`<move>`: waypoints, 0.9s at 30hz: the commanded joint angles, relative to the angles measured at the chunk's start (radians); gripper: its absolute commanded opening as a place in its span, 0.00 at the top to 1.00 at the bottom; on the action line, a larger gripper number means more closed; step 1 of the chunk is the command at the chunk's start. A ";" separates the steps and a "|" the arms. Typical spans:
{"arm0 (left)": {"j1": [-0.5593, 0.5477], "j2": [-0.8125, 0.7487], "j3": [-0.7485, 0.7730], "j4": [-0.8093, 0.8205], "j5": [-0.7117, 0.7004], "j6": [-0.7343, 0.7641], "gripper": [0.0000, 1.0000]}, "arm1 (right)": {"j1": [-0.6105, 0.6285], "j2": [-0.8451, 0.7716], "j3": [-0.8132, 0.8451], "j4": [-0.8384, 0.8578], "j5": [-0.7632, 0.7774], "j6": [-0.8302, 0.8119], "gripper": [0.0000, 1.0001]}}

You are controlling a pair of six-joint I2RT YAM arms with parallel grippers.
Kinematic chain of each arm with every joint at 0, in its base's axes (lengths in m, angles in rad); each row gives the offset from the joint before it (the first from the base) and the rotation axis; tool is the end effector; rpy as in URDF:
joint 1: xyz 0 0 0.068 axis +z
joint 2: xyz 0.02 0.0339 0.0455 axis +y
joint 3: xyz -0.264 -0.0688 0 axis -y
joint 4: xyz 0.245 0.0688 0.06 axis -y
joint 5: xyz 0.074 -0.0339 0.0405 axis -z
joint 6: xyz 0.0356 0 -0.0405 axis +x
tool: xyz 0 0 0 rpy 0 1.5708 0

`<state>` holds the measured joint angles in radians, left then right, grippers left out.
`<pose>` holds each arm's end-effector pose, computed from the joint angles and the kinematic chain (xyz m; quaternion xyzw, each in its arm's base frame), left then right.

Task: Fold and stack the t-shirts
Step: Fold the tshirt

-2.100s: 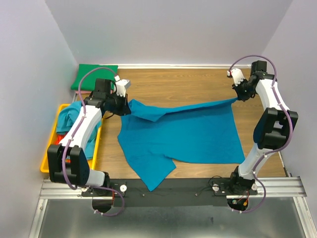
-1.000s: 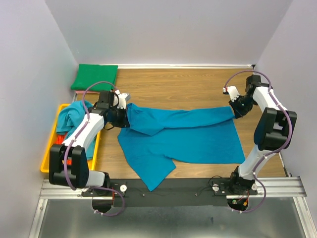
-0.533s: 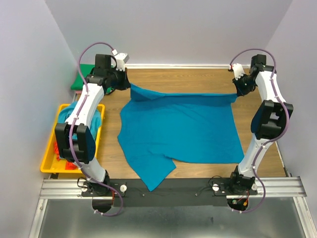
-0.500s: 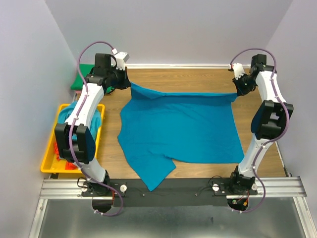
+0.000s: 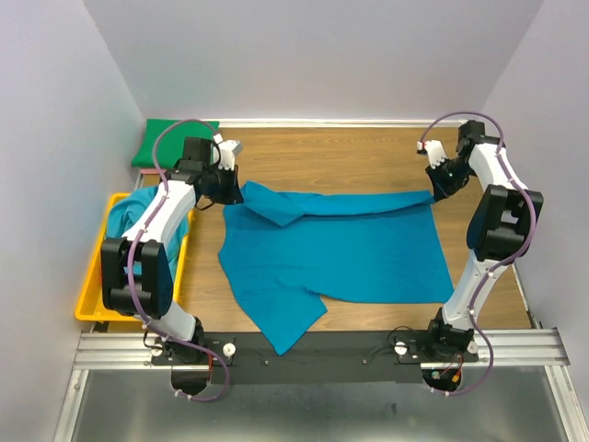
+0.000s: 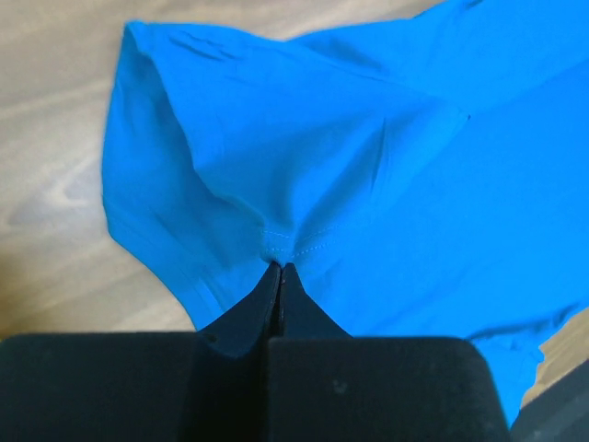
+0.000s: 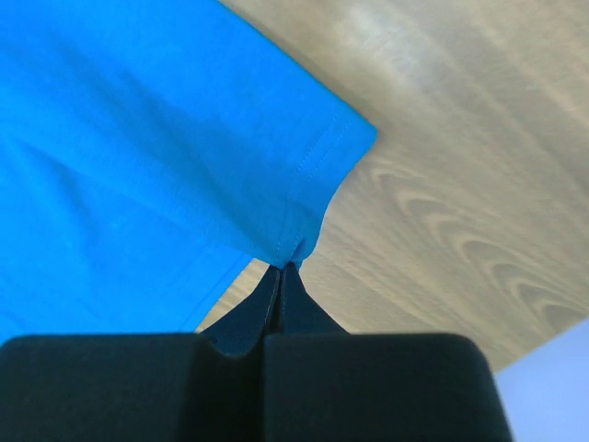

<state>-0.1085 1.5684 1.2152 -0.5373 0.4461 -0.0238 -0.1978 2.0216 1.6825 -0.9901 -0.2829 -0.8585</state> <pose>0.3331 -0.0517 0.2666 0.1127 0.9154 -0.2296 0.3109 0.4058 -0.0712 0.2212 -0.3349 0.9241 0.0608 0.1736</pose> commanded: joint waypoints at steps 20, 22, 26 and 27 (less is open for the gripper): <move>-0.049 -0.275 -0.239 -0.055 0.043 -0.034 1.00 | -0.012 -0.078 -0.096 -0.018 0.013 -0.039 0.99; -0.053 -0.297 -0.264 -0.043 0.043 -0.044 1.00 | -0.012 -0.083 -0.122 -0.018 0.014 -0.043 1.00; -0.066 -0.294 -0.289 -0.026 0.063 -0.045 1.00 | -0.012 -0.086 -0.158 -0.016 0.013 -0.051 1.00; -0.066 -0.289 -0.292 -0.021 0.074 -0.042 1.00 | -0.012 -0.083 -0.159 -0.016 0.014 -0.051 1.00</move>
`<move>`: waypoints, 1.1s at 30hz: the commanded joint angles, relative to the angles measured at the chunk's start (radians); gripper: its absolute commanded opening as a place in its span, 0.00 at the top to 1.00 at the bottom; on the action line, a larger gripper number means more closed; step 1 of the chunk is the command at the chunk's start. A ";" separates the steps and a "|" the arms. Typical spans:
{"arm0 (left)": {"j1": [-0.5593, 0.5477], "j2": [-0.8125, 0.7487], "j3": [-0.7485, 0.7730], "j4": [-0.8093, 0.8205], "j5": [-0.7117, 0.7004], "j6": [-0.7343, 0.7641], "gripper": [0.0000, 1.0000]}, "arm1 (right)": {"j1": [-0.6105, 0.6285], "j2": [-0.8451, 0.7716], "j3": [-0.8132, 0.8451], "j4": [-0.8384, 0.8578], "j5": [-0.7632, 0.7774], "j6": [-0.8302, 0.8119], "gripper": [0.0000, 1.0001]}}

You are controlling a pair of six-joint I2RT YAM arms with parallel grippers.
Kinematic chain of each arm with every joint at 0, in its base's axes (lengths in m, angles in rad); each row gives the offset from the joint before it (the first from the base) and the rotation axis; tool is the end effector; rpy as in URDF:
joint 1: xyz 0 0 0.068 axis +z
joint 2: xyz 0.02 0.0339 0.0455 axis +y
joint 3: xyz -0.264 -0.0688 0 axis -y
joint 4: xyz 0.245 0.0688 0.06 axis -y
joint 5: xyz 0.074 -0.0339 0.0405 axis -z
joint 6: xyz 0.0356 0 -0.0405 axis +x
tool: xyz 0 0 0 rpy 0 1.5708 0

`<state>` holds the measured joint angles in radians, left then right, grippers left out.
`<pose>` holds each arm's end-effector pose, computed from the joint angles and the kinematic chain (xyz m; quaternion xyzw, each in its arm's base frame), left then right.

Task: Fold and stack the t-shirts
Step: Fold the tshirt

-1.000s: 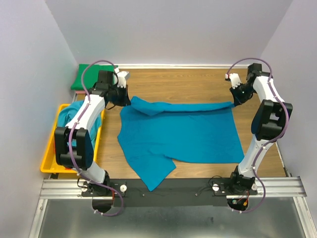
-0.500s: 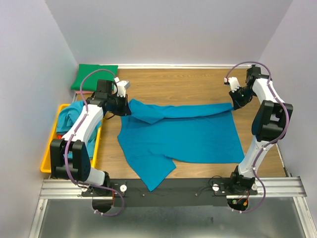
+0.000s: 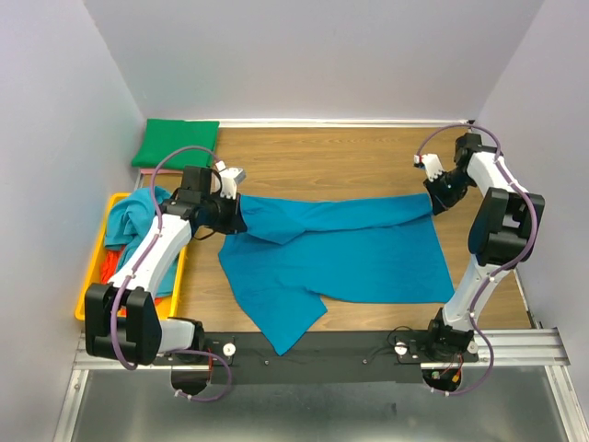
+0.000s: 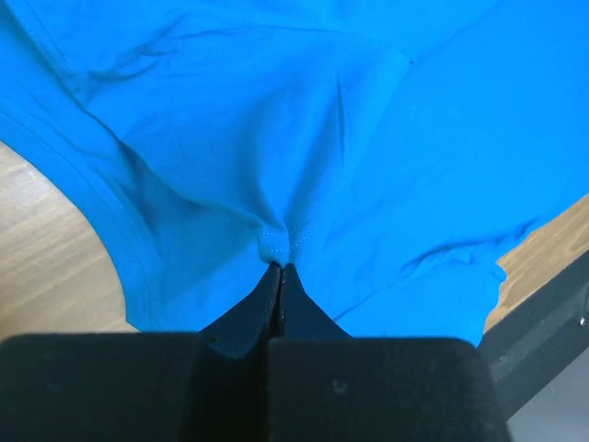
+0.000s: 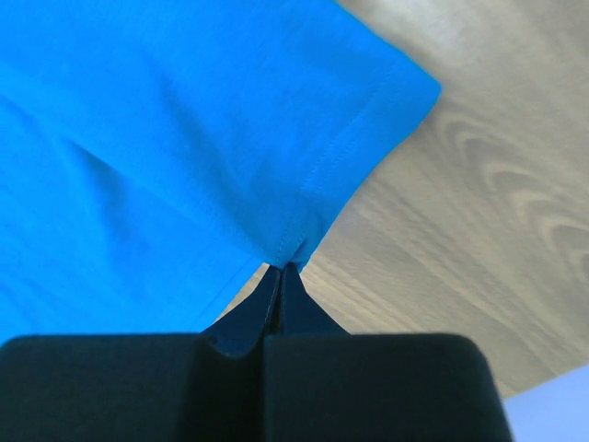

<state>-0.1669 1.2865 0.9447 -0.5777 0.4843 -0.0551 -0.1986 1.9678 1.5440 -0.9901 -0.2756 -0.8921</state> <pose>0.2545 -0.0597 0.2574 0.1280 0.9141 -0.2602 0.2835 0.3813 -0.0669 0.2040 -0.3457 0.9250 0.0768 0.1374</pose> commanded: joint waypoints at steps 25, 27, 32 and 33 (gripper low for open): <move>0.079 0.687 0.724 -0.122 0.027 0.347 0.50 | 0.073 0.224 0.395 -0.070 -0.042 0.179 0.64; 0.087 0.714 0.743 -0.128 0.011 0.339 0.50 | 0.094 0.223 0.360 -0.041 -0.031 0.186 0.65; 0.095 0.754 0.706 -0.110 -0.032 0.325 0.51 | 0.114 0.244 0.286 0.008 0.007 0.199 0.65; 0.096 0.758 0.700 -0.103 -0.033 0.324 0.51 | 0.116 0.250 0.274 0.016 0.013 0.202 0.65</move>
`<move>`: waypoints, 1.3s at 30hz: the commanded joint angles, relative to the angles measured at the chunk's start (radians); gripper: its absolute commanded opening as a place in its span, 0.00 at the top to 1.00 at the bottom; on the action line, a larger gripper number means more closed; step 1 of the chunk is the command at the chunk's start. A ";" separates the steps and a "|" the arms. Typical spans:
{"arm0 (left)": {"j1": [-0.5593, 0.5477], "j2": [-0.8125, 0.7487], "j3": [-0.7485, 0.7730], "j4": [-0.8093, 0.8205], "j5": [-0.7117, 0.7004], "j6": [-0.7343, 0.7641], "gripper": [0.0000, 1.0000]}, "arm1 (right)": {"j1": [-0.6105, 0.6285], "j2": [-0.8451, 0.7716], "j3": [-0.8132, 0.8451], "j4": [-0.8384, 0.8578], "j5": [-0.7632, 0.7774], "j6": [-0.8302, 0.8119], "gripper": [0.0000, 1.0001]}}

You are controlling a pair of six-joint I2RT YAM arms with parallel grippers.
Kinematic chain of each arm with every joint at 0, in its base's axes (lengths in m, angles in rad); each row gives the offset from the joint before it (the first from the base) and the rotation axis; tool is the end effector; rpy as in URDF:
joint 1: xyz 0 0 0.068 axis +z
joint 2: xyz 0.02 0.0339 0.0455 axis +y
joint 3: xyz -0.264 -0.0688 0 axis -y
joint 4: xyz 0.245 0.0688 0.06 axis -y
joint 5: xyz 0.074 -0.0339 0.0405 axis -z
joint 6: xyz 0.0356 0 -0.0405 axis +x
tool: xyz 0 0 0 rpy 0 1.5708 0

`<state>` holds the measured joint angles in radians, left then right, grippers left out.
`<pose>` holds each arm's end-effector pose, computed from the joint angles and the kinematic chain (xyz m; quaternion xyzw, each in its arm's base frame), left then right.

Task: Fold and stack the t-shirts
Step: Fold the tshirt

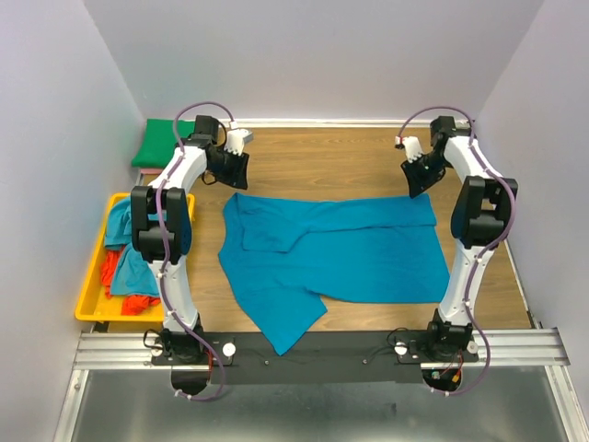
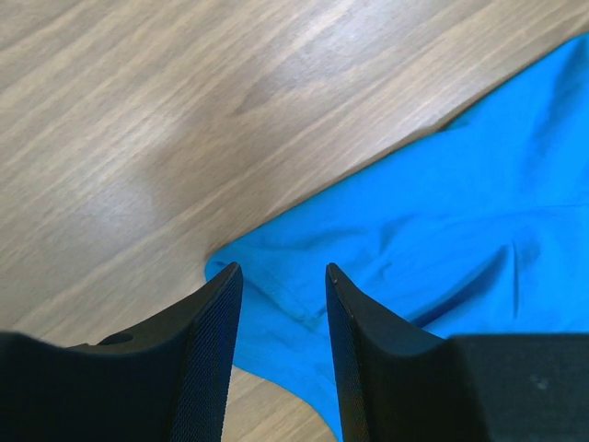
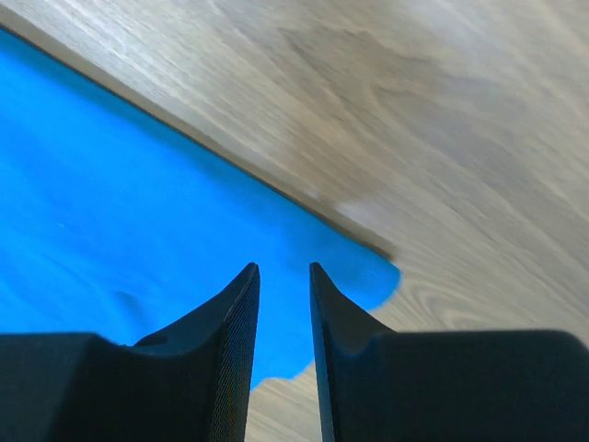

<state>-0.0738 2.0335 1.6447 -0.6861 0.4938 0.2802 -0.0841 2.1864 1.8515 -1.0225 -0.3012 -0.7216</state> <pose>0.4350 -0.0491 0.2197 0.2246 0.9148 -0.2111 0.2611 0.4457 -0.0270 0.1996 -0.3232 0.9285 0.0960 0.1553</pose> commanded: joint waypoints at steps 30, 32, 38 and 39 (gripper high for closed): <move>0.126 0.044 0.057 0.034 0.284 -0.038 0.56 | 0.021 -0.001 0.069 0.173 0.107 0.104 0.57; 0.128 -0.045 -0.017 0.048 0.324 -0.055 0.52 | 0.059 -0.071 0.026 0.168 0.064 0.091 0.54; 0.128 -0.205 -0.244 0.037 0.394 -0.099 0.49 | 0.225 -0.201 -0.014 0.157 -0.068 0.215 0.53; 0.128 -0.217 -0.268 0.030 0.399 -0.099 0.49 | 0.247 -0.200 -0.008 0.154 -0.096 0.300 0.53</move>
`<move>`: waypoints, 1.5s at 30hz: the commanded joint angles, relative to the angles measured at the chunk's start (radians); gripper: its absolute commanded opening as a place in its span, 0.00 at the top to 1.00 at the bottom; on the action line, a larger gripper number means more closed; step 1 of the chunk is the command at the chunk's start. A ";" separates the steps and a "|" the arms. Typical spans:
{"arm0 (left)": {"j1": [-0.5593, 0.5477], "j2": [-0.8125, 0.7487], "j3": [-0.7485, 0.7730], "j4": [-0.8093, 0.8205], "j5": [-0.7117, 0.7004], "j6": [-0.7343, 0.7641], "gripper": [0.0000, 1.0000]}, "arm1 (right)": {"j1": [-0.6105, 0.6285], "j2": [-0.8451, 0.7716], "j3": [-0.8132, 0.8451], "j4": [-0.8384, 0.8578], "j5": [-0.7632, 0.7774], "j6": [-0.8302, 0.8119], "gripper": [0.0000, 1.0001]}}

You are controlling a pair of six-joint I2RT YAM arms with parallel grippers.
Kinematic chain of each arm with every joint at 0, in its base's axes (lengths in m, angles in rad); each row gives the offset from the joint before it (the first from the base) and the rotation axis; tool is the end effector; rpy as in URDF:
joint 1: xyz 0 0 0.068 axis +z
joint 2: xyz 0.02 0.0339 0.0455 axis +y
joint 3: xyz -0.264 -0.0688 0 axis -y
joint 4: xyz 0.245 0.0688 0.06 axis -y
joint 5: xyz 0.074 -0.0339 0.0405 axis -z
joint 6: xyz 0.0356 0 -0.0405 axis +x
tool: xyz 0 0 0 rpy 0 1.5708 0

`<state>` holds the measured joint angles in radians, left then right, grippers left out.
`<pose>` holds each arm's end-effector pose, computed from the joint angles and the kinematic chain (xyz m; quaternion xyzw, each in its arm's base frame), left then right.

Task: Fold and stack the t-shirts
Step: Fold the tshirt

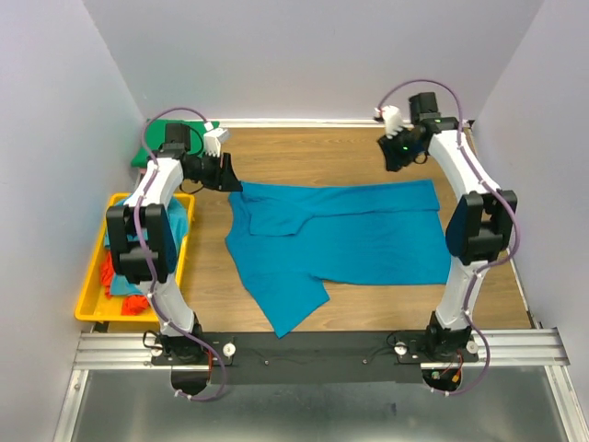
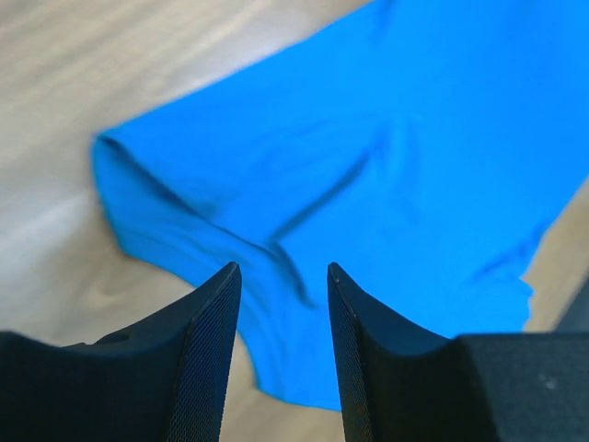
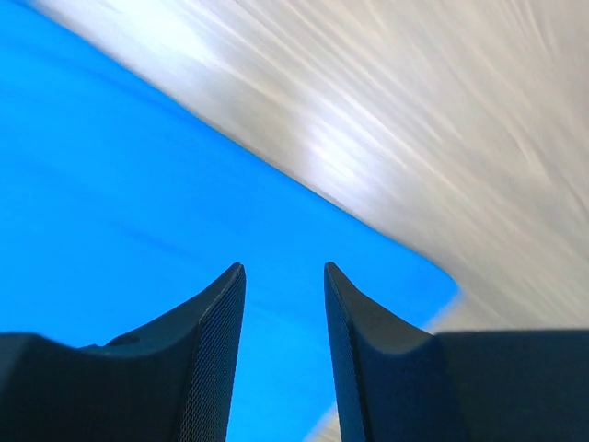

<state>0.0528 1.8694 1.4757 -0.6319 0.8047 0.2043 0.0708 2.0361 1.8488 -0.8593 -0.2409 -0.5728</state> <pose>0.3989 -0.0046 0.2429 0.1722 0.8756 -0.3423 0.2940 0.4430 0.0399 0.2688 -0.3328 0.8998 0.0485 0.2780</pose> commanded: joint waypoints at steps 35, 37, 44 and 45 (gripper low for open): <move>-0.130 0.068 -0.238 0.129 -0.054 -0.086 0.51 | 0.469 0.228 -0.126 0.238 -0.408 0.749 0.48; -0.128 0.062 -0.233 0.129 -0.065 -0.085 0.51 | 0.474 0.228 -0.135 0.240 -0.406 0.749 0.48; -0.125 0.024 -0.222 0.121 -0.076 -0.088 0.53 | 0.491 0.230 -0.152 0.247 -0.383 0.765 0.48; -0.125 0.024 -0.221 0.118 -0.084 -0.088 0.53 | 0.492 0.234 -0.154 0.250 -0.379 0.766 0.48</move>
<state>-0.0757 1.9263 1.2285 -0.5205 0.7597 0.1230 0.5446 2.2368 1.7077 -0.6300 -0.6193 0.1696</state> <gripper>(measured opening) 0.477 0.515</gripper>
